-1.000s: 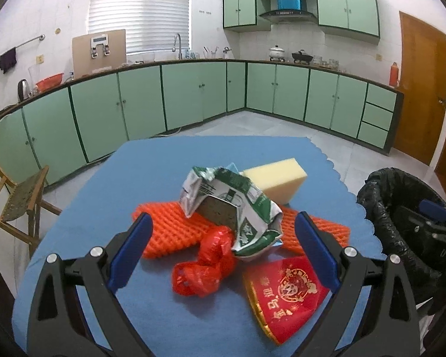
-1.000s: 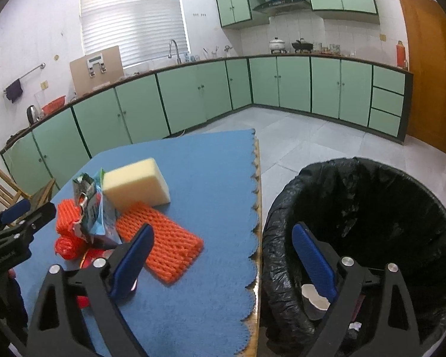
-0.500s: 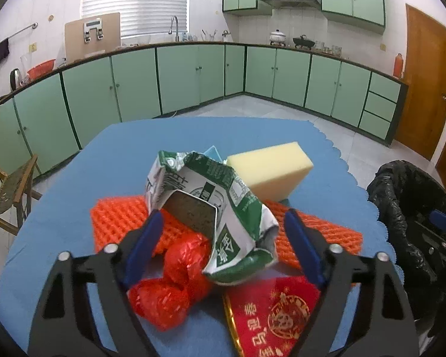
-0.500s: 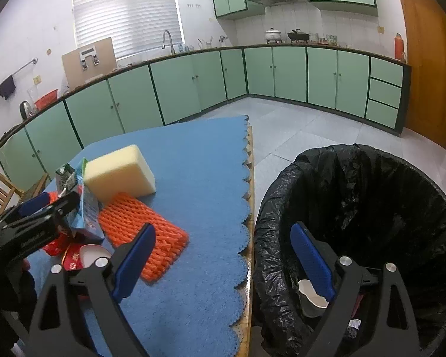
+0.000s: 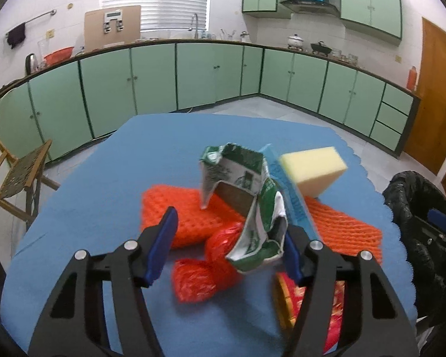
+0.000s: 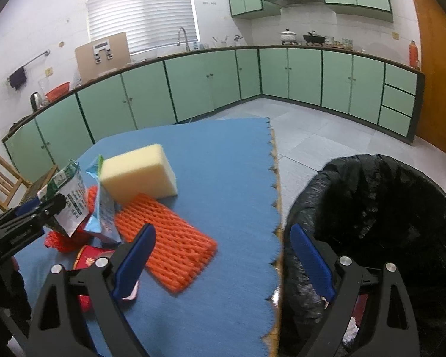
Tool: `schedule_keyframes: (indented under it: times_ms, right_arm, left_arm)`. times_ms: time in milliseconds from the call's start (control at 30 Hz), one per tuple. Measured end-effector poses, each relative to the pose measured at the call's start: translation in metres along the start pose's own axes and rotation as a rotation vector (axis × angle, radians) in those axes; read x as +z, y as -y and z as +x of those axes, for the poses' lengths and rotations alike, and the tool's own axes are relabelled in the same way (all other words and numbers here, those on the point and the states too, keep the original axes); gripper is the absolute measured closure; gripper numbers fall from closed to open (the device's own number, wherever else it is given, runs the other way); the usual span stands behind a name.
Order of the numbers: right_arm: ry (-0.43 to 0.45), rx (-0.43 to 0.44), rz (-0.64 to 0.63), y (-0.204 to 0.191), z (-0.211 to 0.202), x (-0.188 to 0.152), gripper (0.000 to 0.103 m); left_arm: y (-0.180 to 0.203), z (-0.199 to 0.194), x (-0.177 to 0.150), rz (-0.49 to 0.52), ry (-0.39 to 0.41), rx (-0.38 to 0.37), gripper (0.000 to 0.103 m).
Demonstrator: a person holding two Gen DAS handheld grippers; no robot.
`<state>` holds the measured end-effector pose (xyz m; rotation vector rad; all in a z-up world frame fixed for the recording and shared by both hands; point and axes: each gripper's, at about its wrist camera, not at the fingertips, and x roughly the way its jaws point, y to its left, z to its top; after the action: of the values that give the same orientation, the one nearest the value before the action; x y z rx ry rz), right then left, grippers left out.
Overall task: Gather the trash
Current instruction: 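Grasp the green milk carton with the left tool while the right tool grasps the blue wrapper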
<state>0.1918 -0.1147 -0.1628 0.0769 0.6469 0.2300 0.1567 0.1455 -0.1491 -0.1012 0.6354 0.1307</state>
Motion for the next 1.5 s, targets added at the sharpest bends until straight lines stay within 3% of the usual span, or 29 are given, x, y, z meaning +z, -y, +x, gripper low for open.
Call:
schedule_keyframes:
  times_ms: [167, 433, 533, 600, 633, 933, 1167, 1333, 1500]
  right_arm:
    - [-0.002, 0.018, -0.024, -0.014, 0.003, 0.002, 0.013]
    - [-0.005, 0.017, -0.042, -0.021, 0.005, 0.005, 0.013]
    - [-0.009, 0.013, -0.037, -0.018, 0.007, 0.005, 0.013]
    - [-0.013, 0.013, -0.033, -0.018, 0.009, 0.005, 0.013]
    - [-0.015, 0.013, -0.032, -0.017, 0.009, 0.004, 0.013]
    - [-0.002, 0.058, -0.043, -0.035, 0.012, 0.011, 0.016]
    - [0.023, 0.129, -0.068, -0.072, 0.021, 0.024, 0.018]
    - [-0.007, 0.164, -0.097, -0.1, 0.04, 0.028, 0.028]
    - [-0.075, 0.188, -0.125, -0.118, 0.064, 0.027, 0.053]
  left_arm:
    - [-0.017, 0.004, 0.0, -0.041, -0.024, -0.034, 0.042]
    - [-0.004, 0.022, 0.008, -0.032, -0.052, -0.121, 0.05]
    - [-0.001, 0.03, 0.011, -0.047, -0.058, -0.141, 0.059]
    - [0.001, 0.036, 0.012, -0.053, -0.072, -0.157, 0.082]
    - [0.001, 0.039, 0.013, -0.059, -0.08, -0.163, 0.087]
    - [-0.001, 0.004, 0.015, -0.058, 0.033, -0.177, 0.088]
    - [-0.026, -0.012, 0.012, -0.051, 0.048, -0.096, 0.088]
    - [-0.051, -0.011, 0.01, -0.064, 0.042, -0.047, 0.088]
    - [-0.06, -0.012, 0.012, -0.058, 0.054, -0.031, 0.088]
